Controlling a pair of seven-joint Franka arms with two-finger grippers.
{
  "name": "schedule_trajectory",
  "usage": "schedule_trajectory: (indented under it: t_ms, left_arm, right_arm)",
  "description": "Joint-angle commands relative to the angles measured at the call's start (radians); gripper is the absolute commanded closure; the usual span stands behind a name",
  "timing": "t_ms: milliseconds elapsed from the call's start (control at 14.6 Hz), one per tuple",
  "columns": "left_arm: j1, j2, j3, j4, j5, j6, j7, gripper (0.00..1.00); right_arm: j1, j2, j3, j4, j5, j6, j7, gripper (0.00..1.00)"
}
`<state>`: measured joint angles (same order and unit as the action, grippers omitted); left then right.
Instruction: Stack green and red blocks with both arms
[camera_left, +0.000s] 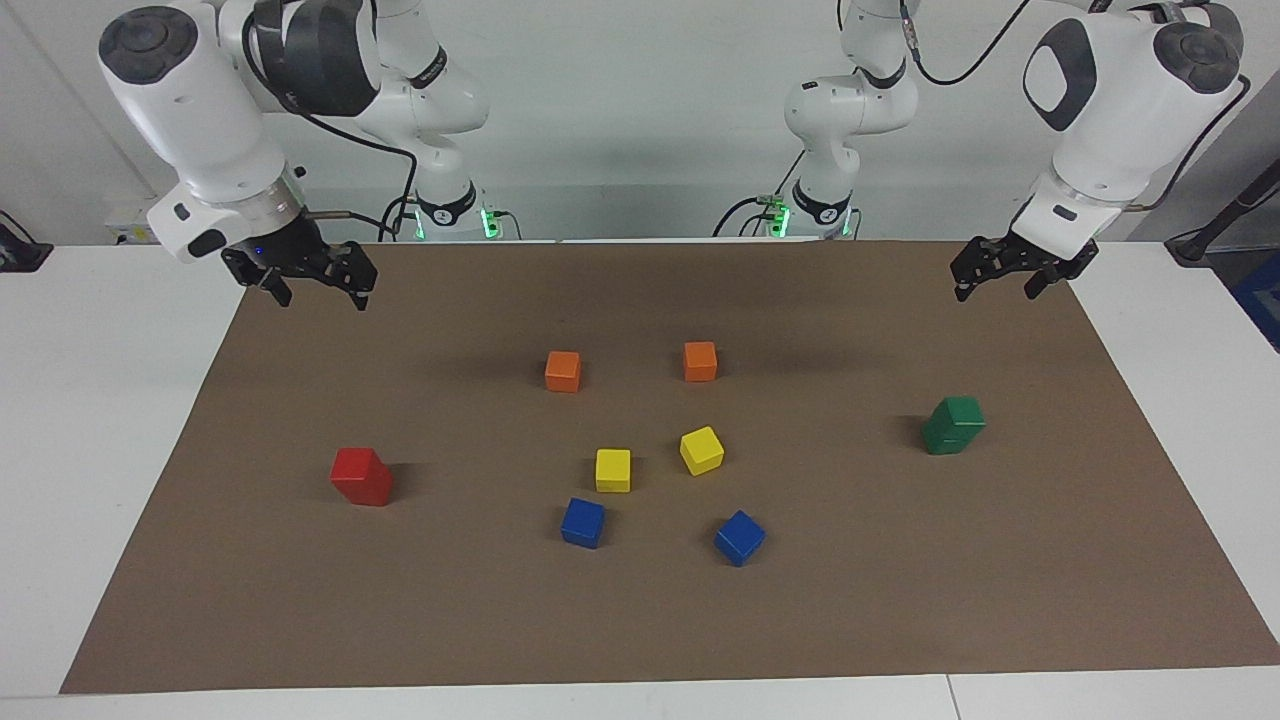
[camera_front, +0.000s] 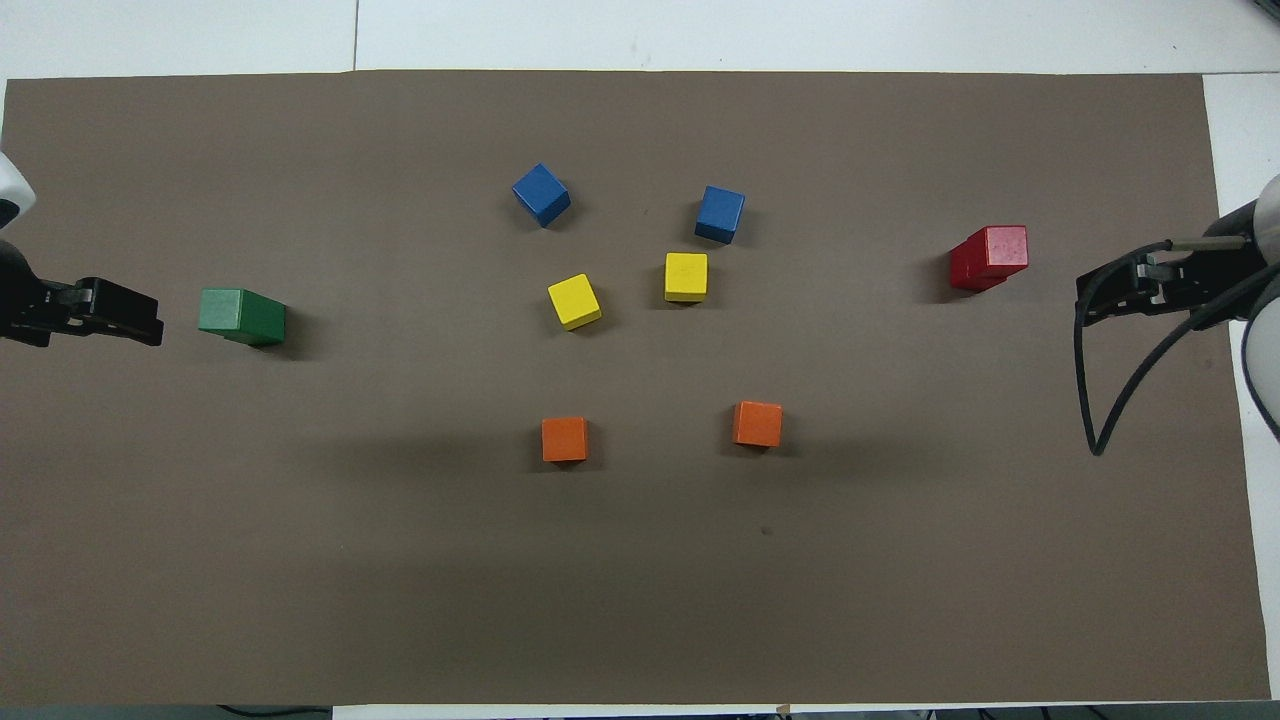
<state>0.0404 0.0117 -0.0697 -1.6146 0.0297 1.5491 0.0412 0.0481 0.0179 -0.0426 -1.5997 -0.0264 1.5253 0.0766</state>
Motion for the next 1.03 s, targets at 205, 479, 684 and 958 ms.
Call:
schedule_trajectory:
  t_ms: [205,479,684,958]
  left_arm:
    - [-0.013,0.022,-0.028,0.032,0.004,-0.026,-0.023,0.00]
    - [0.001,0.008,-0.028,-0.014,0.001,0.042,-0.015,0.00]
    - [0.001,0.011,-0.022,-0.011,-0.001,0.045,-0.018,0.00]
    - [-0.001,0.007,-0.019,-0.002,-0.010,0.042,-0.023,0.00]
  right_arm:
    - [0.006,-0.049,0.001,-0.019,0.011,-0.031,-0.001,0.00]
    - [0.030,-0.064,-0.010,-0.020,0.008,-0.031,0.000,0.00]
    - [0.029,-0.065,-0.010,-0.019,0.002,-0.008,0.002,0.00]
    - [0.029,-0.064,-0.010,-0.019,-0.001,-0.002,0.005,0.00]
